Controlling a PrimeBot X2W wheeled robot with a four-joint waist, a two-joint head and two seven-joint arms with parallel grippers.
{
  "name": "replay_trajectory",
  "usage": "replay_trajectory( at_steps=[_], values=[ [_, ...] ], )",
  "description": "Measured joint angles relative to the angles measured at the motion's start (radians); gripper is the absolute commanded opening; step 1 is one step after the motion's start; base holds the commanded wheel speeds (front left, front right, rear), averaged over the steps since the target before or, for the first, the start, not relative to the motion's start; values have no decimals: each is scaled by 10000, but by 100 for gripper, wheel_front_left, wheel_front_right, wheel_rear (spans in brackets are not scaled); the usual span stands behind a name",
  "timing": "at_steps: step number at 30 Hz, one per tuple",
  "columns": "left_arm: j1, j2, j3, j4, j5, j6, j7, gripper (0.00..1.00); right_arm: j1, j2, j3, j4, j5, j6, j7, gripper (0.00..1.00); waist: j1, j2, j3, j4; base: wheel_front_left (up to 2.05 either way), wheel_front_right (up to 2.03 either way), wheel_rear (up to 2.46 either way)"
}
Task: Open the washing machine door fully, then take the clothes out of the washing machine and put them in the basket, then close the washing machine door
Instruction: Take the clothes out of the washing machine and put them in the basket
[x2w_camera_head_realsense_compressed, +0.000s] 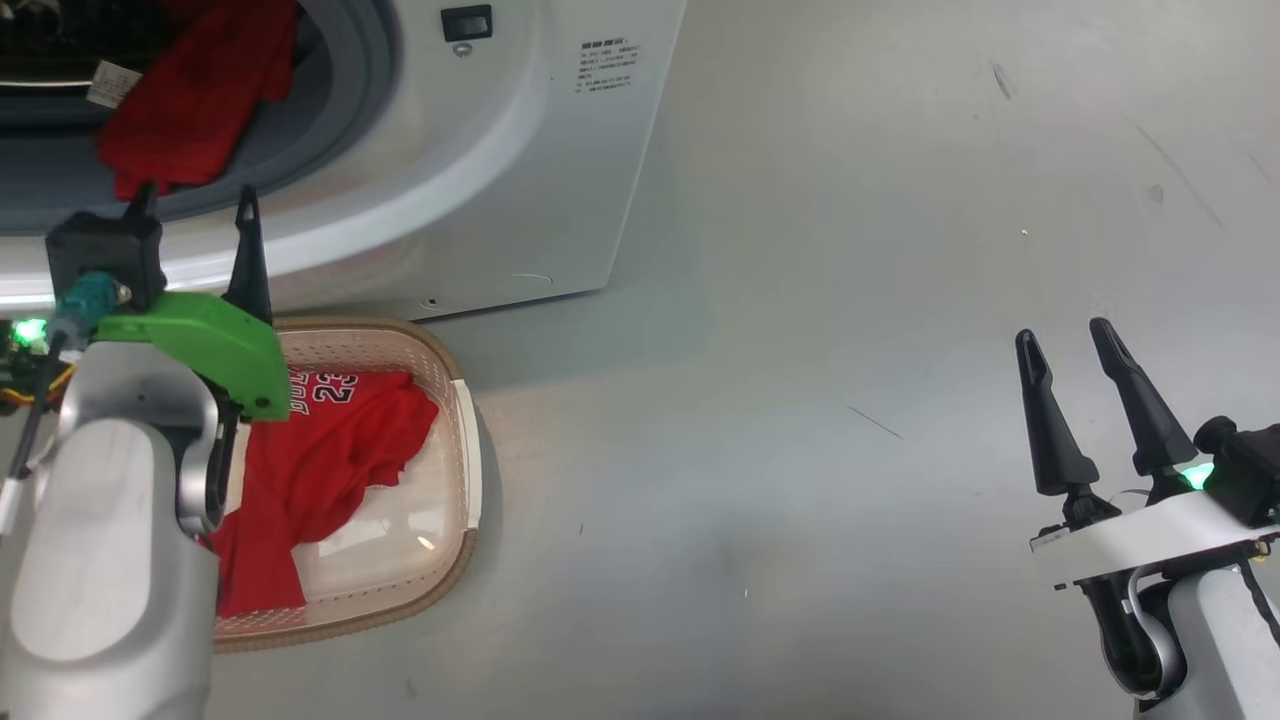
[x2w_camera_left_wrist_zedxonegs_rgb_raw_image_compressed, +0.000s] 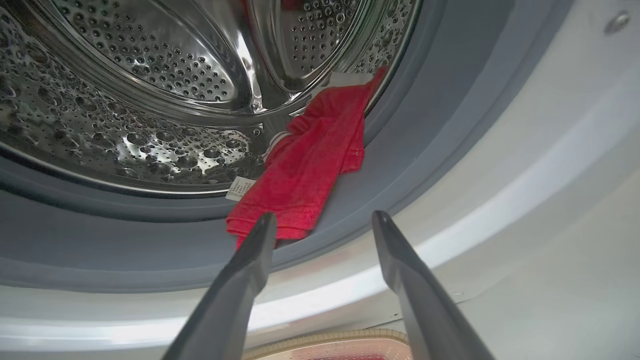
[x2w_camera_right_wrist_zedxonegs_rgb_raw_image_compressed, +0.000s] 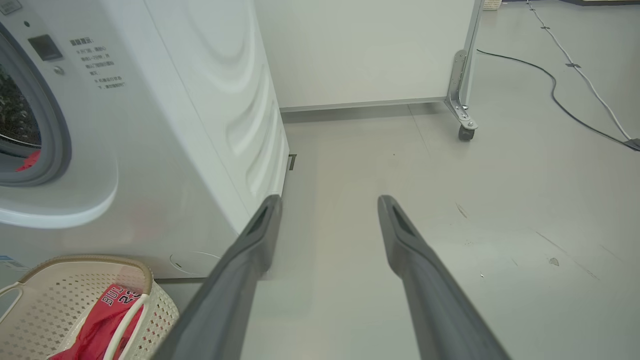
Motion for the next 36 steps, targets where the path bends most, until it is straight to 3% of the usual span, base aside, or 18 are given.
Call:
replay_trajectory(
  at_steps=[20,36],
  values=[
    [-2688,502,451,1697,-86,153,1739,100,-741,-180,460,-176,182,0,0,100,0,0,1220,-635,0,0,0],
    [-3912,495,780,2890,-318,412,2113,100,-1103,-368,650,-255,249,2,0,100,0,0,1669,-854,0,0,0]
  ],
)
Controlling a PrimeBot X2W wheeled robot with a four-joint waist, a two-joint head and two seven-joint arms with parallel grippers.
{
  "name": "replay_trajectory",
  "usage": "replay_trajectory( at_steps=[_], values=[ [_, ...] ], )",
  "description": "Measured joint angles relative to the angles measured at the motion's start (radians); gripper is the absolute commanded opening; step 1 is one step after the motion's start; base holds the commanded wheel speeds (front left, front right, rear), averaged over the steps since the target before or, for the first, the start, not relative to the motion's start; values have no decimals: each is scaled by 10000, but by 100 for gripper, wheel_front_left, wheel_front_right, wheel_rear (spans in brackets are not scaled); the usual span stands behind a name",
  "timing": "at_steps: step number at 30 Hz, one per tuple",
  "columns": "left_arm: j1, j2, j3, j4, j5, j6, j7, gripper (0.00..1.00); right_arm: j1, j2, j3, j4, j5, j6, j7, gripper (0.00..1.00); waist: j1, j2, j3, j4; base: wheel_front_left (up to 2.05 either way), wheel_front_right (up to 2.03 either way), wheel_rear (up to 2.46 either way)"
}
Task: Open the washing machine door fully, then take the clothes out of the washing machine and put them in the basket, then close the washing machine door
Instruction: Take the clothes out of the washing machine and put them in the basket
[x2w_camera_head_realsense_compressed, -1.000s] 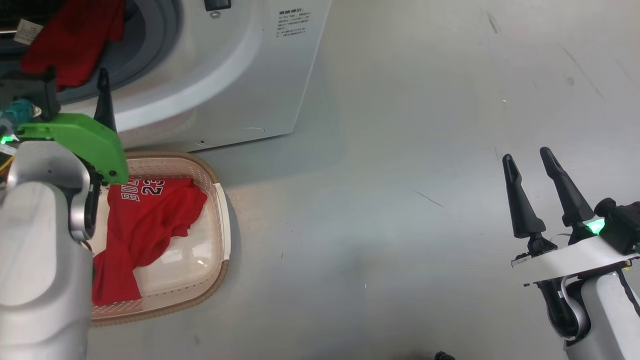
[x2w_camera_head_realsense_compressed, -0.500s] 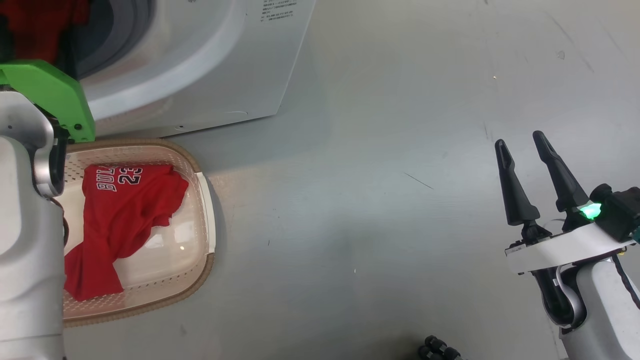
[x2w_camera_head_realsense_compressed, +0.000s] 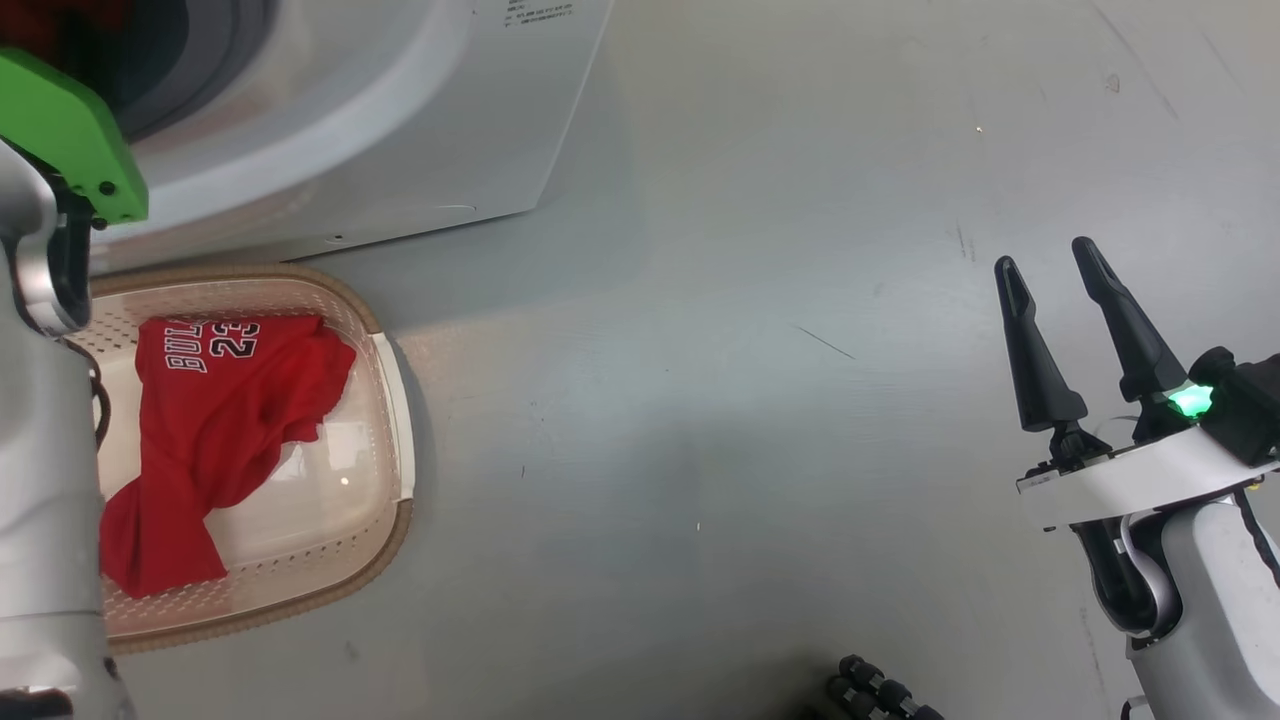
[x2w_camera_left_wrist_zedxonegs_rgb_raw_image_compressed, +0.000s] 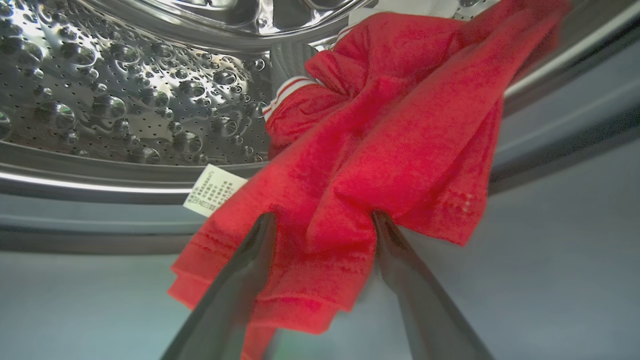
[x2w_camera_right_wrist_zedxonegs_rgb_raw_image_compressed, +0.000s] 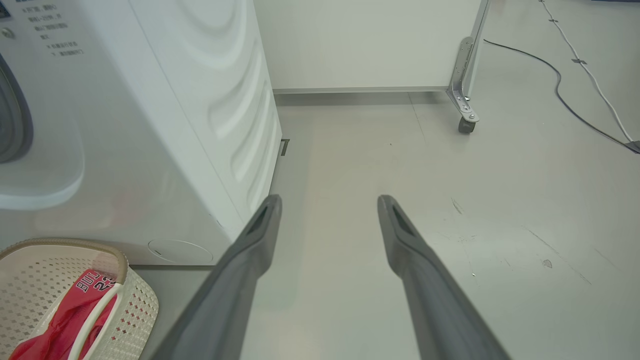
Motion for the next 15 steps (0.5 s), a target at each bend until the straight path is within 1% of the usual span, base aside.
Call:
replay_trajectory(
  at_steps=[9,10,11,15],
  values=[
    [-449,13,288,631,-178,90,-2,100,-102,-35,58,0,13,0,0,100,-1,0,145,-36,0,0,0],
    [-477,13,288,673,-182,90,-4,54,-104,-35,58,0,13,0,0,100,-1,0,156,-36,0,0,0],
    [-500,12,272,696,-182,88,-23,0,-108,-35,58,2,13,0,0,100,-1,0,166,-35,0,0,0],
    [-543,-25,105,825,-176,77,-297,0,-151,-35,48,8,17,0,0,100,-1,0,179,-8,0,0,0]
  ],
)
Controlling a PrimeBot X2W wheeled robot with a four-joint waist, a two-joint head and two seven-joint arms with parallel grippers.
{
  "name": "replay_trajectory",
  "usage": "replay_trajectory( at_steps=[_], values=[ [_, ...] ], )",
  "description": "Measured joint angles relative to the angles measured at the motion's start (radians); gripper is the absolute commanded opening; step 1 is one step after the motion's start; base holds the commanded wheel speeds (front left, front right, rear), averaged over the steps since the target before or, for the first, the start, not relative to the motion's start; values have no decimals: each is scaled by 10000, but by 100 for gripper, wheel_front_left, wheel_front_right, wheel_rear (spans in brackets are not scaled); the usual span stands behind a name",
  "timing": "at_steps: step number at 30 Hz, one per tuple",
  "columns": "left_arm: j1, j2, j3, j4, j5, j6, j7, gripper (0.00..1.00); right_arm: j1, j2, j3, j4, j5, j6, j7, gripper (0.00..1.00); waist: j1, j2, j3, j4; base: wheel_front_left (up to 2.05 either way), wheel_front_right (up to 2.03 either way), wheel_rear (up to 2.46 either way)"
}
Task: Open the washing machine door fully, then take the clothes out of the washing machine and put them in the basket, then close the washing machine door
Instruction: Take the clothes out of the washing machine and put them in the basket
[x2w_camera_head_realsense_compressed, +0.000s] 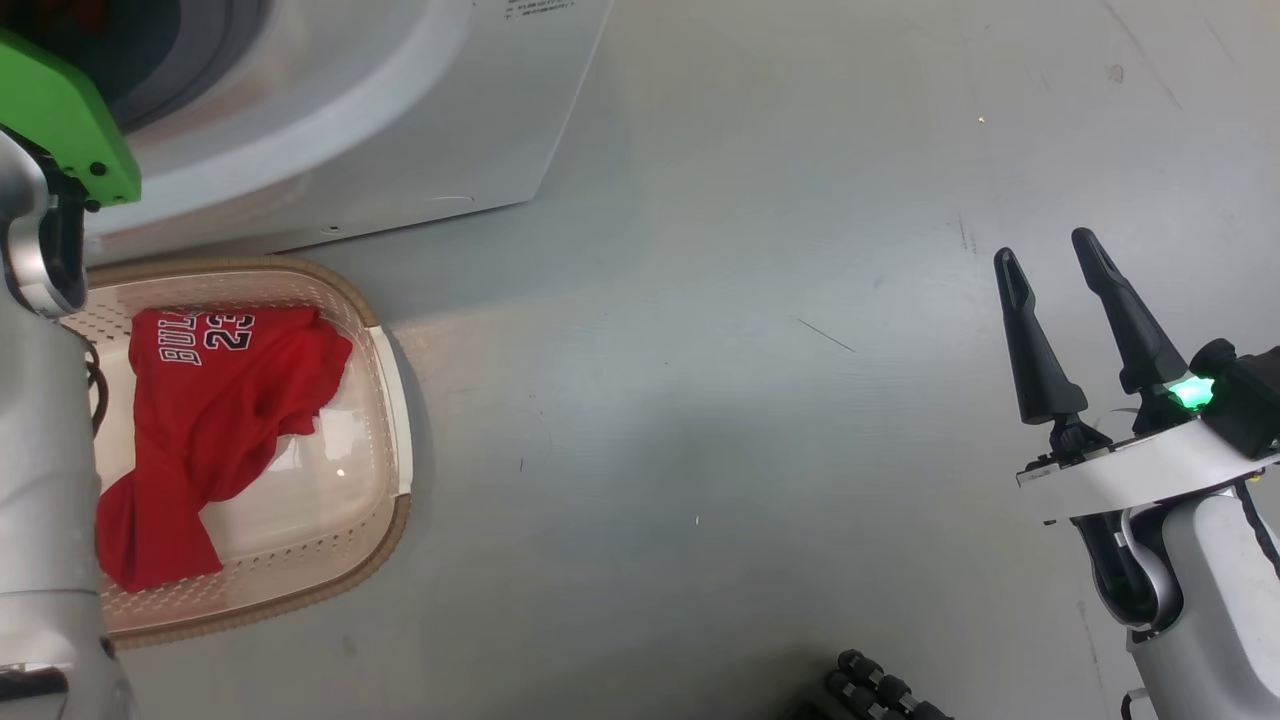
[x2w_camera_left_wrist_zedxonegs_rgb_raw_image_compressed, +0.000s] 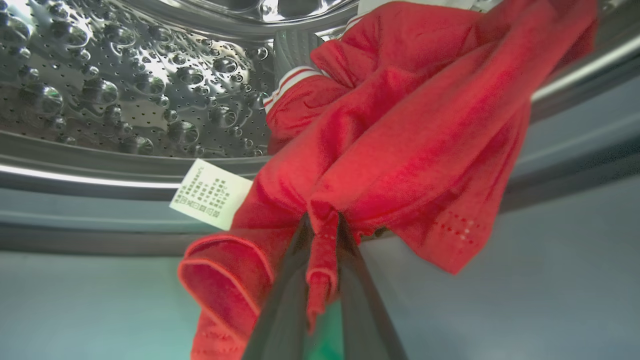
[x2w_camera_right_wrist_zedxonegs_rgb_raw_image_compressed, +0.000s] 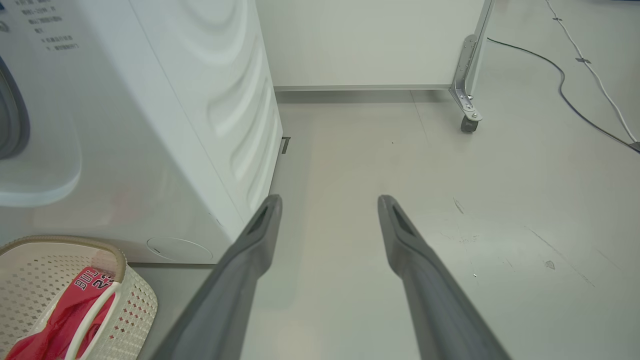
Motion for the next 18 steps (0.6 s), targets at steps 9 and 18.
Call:
replay_trajectory(
  at_steps=[9,18],
  values=[
    [-10,-69,-140,389,15,-194,-947,0,-38,-19,-82,44,0,0,0,100,0,0,-232,227,0,0,0],
    [60,-249,-190,589,4,-441,-2025,0,-38,-10,-81,174,-21,0,0,100,0,0,-644,459,0,0,0]
  ],
)
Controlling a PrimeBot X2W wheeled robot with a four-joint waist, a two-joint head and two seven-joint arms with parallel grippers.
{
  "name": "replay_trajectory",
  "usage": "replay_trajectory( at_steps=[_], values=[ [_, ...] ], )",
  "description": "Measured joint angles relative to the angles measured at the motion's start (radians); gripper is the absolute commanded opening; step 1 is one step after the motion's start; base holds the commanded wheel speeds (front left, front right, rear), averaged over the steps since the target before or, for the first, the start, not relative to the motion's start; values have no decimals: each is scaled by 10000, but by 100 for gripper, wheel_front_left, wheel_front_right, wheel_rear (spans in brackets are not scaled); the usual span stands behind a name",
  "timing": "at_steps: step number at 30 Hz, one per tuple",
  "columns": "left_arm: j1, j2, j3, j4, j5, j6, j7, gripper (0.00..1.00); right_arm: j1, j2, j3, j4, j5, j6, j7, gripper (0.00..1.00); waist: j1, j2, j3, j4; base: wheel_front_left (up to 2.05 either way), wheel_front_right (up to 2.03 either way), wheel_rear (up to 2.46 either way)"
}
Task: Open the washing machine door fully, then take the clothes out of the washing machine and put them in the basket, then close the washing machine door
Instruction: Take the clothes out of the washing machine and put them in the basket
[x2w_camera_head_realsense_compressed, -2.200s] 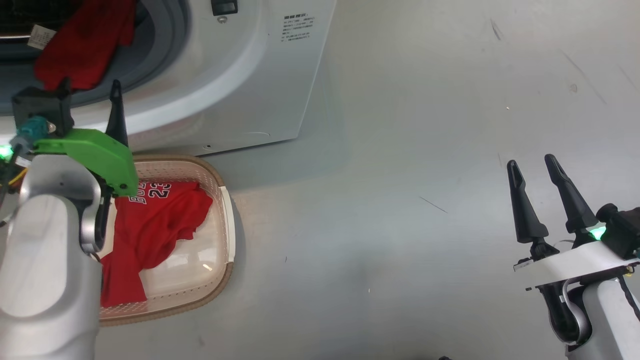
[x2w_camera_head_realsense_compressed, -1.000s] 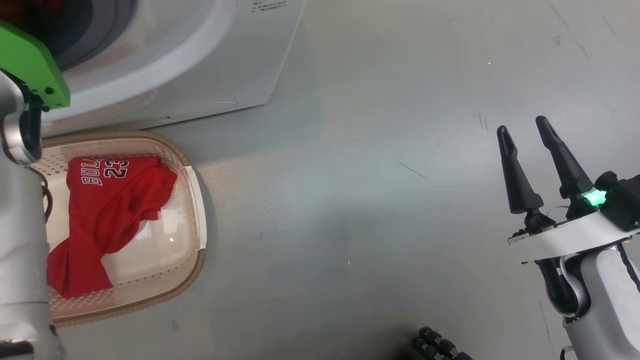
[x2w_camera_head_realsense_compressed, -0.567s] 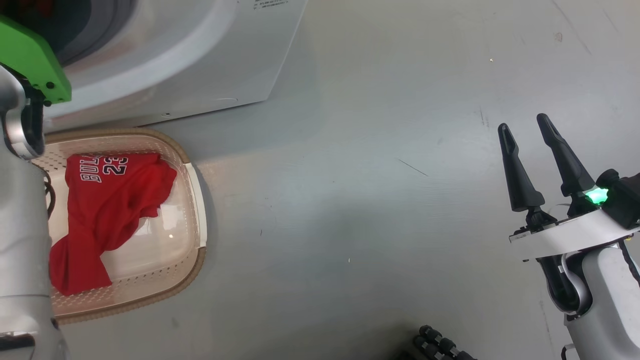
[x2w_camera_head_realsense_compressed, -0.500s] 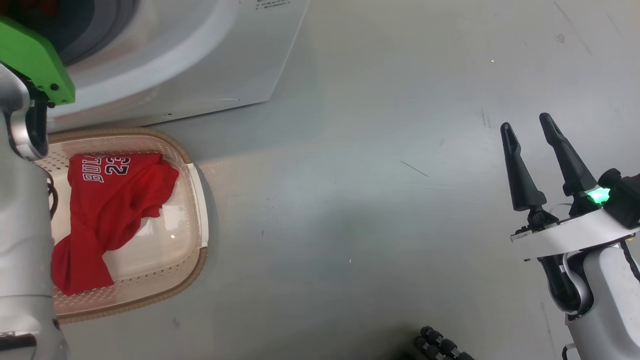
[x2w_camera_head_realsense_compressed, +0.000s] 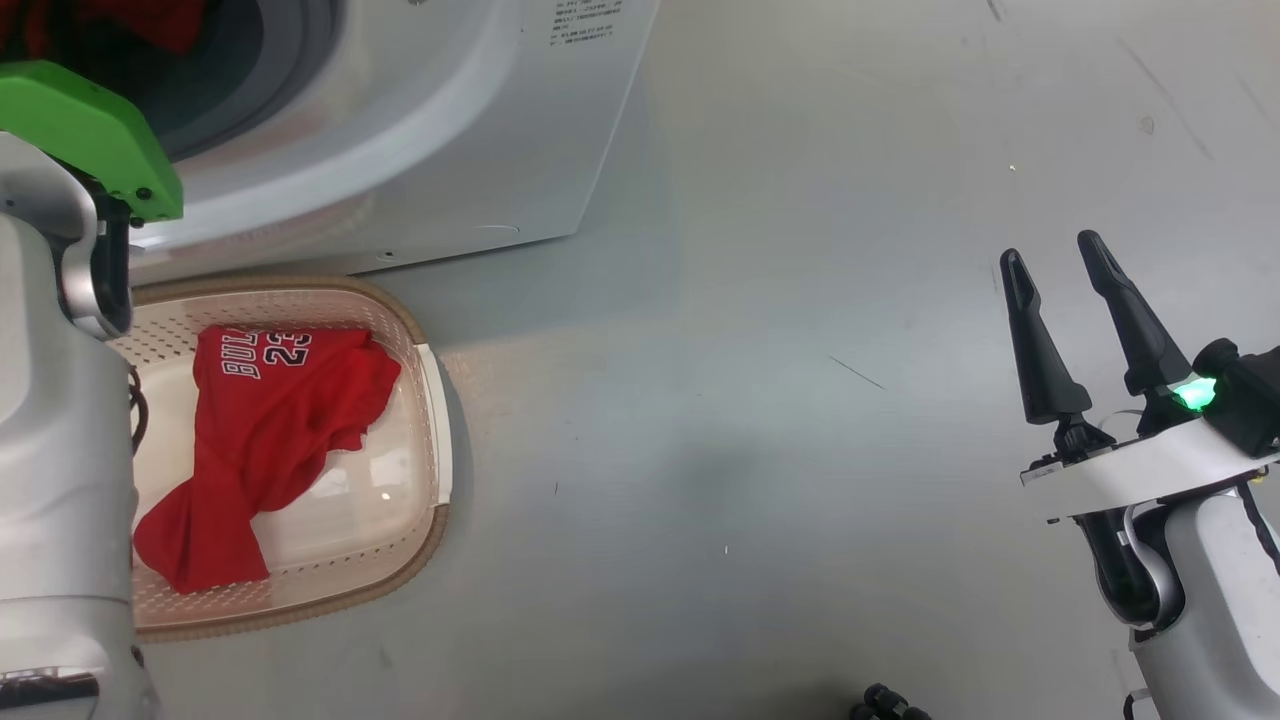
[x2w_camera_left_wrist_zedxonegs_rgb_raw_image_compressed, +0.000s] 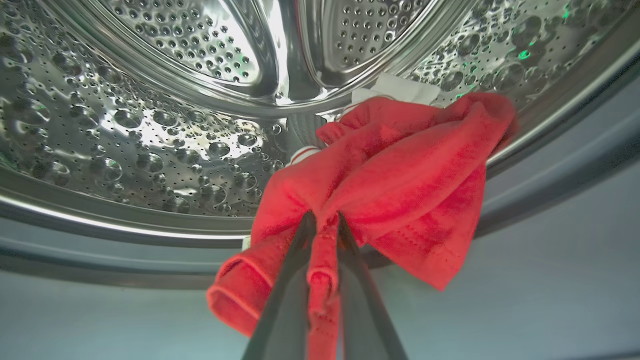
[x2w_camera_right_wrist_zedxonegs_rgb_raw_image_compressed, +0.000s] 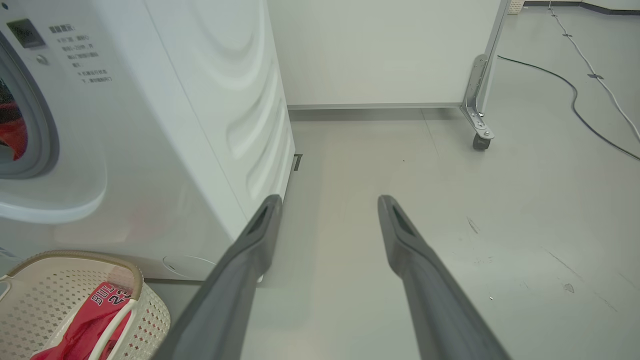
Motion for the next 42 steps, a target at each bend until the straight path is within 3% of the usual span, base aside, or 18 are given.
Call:
replay_trajectory(
  at_steps=[26,42],
  values=[
    [2717,-594,-416,213,-73,-792,-3371,0,957,102,-19,562,-311,0,0,100,0,0,-2445,977,0,0,0],
    [4081,-763,-654,-1191,128,-882,-3505,0,1407,267,31,600,-570,0,0,100,0,0,-3586,1791,0,0,0]
  ],
)
